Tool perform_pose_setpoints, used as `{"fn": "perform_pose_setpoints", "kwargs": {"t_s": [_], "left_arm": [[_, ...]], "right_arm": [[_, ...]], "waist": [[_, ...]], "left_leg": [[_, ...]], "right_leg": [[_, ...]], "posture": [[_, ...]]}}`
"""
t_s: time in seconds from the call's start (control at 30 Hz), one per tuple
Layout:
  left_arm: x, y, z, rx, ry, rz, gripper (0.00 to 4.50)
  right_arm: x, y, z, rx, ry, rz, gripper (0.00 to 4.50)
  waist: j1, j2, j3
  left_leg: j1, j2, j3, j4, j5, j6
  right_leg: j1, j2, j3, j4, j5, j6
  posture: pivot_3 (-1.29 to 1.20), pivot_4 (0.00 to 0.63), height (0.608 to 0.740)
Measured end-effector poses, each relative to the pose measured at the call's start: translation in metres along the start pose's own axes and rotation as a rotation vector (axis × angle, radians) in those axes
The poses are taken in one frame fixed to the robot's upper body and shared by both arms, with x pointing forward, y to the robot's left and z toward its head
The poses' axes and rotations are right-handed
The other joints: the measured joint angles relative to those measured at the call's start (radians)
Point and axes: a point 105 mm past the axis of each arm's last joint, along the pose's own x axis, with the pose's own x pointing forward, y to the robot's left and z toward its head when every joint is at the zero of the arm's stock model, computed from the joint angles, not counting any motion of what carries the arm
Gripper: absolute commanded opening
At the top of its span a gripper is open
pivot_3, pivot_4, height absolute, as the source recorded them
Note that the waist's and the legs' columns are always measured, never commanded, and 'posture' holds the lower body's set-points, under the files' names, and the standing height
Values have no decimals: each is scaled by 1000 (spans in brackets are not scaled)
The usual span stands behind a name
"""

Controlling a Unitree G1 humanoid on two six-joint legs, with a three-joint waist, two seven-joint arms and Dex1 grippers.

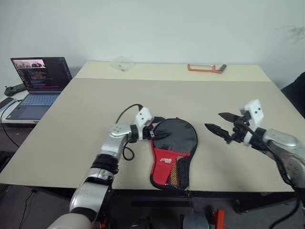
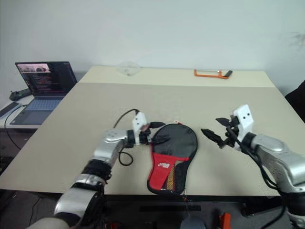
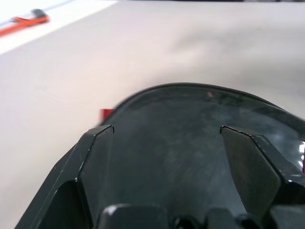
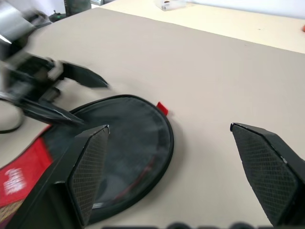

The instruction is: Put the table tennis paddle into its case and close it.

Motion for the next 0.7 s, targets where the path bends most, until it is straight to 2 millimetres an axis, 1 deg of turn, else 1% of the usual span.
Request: {"fn": "perform_pose_setpoints", "kwargs": {"t_s": [0.07, 0.13, 0.23, 0.3, 0.43, 0.53, 0.63, 0.7], "left_arm": [[-8, 0, 2, -9, 2, 21, 3915], [-19, -1, -1, -28, 13, 48, 3915], [-32, 4, -2, -42, 30, 112, 3915], [-38, 9, 1, -43, 19, 162, 3915], [-39, 16, 8, -17, 10, 228, 3915], [-39, 18, 7, -8, 20, 245, 3915], [-37, 21, 4, 1, 30, 245, 3915], [-36, 22, 0, -6, 39, 256, 3915]], "right_arm": [[7, -6, -1, -1, -26, 14, 4477], [15, -14, -1, 1, -49, 14, 4477], [21, -27, -9, -2, -40, 4, 4477], [22, -35, -15, -10, -21, 3, 4477], [18, -54, -28, -24, 26, -26, 4477], [14, -61, -31, -36, 46, -43, 4477], [10, -62, -24, -55, 27, -56, 4477], [3, -57, -24, -70, 40, -50, 4477]], "waist": [[2, 0, 0], [2, 0, 0], [4, 1, 0], [6, 1, 0], [7, 1, 0], [6, 1, 0], [6, 2, 0], [6, 2, 0]], "left_leg": [[-5, -1, 0, 1, 0, 0], [-4, 0, 0, 1, 0, 0], [-4, 0, 0, 1, 0, 0], [-4, 0, 0, 1, 0, 0], [-4, -1, 0, 1, 0, 0], [-4, 0, 0, 1, 0, 0], [-4, 0, 1, 1, 0, 0], [-5, 0, 0, 1, 0, 0]], "right_leg": [[-4, 0, 0, 0, 0, 0], [-4, 0, 0, 1, 0, 0], [-4, 0, 0, 1, 1, -1], [-4, 0, 0, 2, 1, -1], [-4, 0, 0, 1, 1, -1], [-5, 0, 0, 2, 1, -1], [-5, 0, 0, 2, 1, -1], [-5, 0, 0, 2, 1, -1]], "posture": [[0, 150, 740], [0, 150, 740], [0, 150, 740], [0, 150, 740], [0, 150, 740], [0, 150, 740], [0, 150, 740], [0, 150, 740]]}}
